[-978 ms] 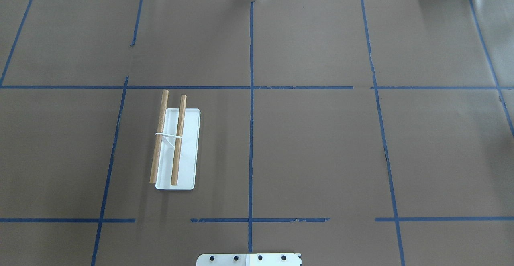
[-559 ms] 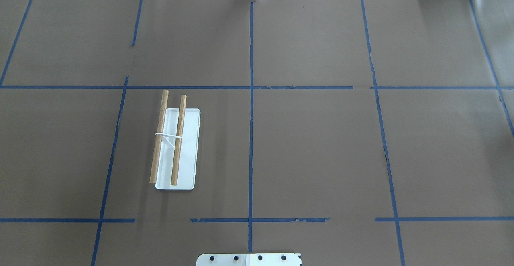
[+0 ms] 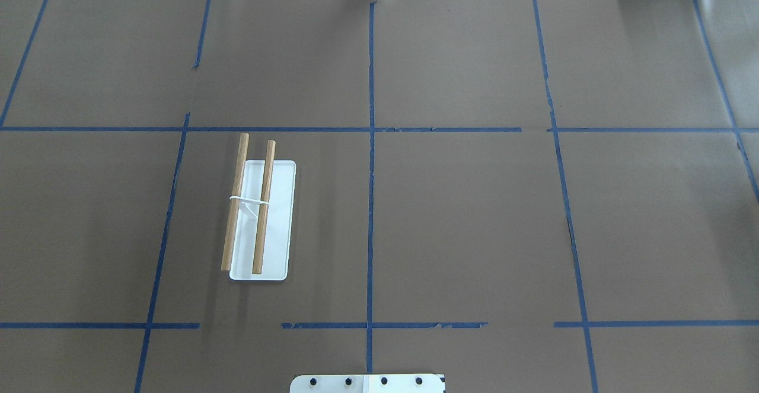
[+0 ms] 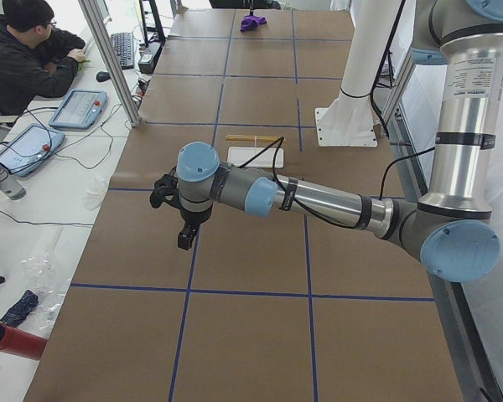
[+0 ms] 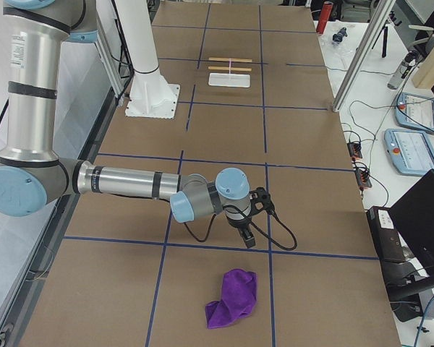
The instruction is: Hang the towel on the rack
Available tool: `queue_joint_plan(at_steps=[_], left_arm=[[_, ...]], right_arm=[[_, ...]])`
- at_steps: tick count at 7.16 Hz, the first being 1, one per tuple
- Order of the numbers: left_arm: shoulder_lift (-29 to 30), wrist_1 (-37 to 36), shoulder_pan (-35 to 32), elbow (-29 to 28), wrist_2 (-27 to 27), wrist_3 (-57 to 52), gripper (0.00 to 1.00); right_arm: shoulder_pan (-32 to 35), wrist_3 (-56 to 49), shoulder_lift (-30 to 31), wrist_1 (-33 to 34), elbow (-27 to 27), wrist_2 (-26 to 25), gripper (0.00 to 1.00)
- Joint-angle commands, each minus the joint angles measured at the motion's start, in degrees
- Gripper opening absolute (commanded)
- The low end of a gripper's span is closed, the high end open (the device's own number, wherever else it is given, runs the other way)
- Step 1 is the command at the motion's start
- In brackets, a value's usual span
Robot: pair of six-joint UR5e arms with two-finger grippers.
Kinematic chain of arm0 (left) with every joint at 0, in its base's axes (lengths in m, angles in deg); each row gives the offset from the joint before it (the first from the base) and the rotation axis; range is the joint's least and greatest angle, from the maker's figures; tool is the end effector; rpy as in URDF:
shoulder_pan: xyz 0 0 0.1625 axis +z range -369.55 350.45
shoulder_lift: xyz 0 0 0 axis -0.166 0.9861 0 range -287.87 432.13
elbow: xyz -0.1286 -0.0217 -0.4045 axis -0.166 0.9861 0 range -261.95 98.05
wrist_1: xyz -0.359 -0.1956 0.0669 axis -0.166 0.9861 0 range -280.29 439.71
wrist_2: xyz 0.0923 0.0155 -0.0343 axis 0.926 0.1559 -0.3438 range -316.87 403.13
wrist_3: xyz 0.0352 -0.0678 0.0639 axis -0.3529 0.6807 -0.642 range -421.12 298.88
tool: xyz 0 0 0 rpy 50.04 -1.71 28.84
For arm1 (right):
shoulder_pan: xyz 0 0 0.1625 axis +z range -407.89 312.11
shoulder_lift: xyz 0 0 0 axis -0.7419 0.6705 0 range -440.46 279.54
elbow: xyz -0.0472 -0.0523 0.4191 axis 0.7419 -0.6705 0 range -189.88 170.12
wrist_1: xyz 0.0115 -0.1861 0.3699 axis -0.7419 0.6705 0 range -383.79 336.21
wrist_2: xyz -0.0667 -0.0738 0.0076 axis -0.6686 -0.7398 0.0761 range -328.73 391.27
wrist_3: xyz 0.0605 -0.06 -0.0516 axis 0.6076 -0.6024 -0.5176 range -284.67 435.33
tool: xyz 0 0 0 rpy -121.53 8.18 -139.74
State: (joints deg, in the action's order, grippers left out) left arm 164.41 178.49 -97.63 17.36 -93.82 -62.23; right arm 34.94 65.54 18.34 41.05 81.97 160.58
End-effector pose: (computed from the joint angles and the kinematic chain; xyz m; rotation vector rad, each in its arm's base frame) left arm -0.0432 -0.5201 0.5374 0.3297 0.8136 0.1951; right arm 0.0145 -0.4485 0.6720 0.3228 -0.6772 -0.3910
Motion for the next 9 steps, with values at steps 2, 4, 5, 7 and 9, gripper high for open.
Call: queue_joint_plan(at_steps=[2, 4, 5, 7, 9], left_arm=[[-0.17, 2.82, 0.01, -1.14, -0.07, 0.14, 1.00], [-0.17, 2.91, 0.01, -1.05, -0.07, 0.05, 1.00], [-0.17, 2.82, 0.01, -1.13, -0.16, 0.14, 1.00], [-0.17, 2.82, 0.01, -1.05, -0.24, 0.14, 1.00], [-0.26, 2.91, 0.01, -1.05, -0.33, 0.14, 1.00]], right_arm=[[-4.15, -6.20, 0.26, -7.24, -8.85, -6.94, 0.92], [-7.93, -6.82, -0.27, -9.73, -11.42, -12.73, 0.88], [-8.39, -8.91, -0.27, -9.73, -11.51, -15.73, 0.77], [-8.39, -13.92, 0.08, -9.64, -11.69, -17.16, 0.68], [-8.39, -15.68, 0.52, -9.47, -11.69, -19.43, 0.60]])
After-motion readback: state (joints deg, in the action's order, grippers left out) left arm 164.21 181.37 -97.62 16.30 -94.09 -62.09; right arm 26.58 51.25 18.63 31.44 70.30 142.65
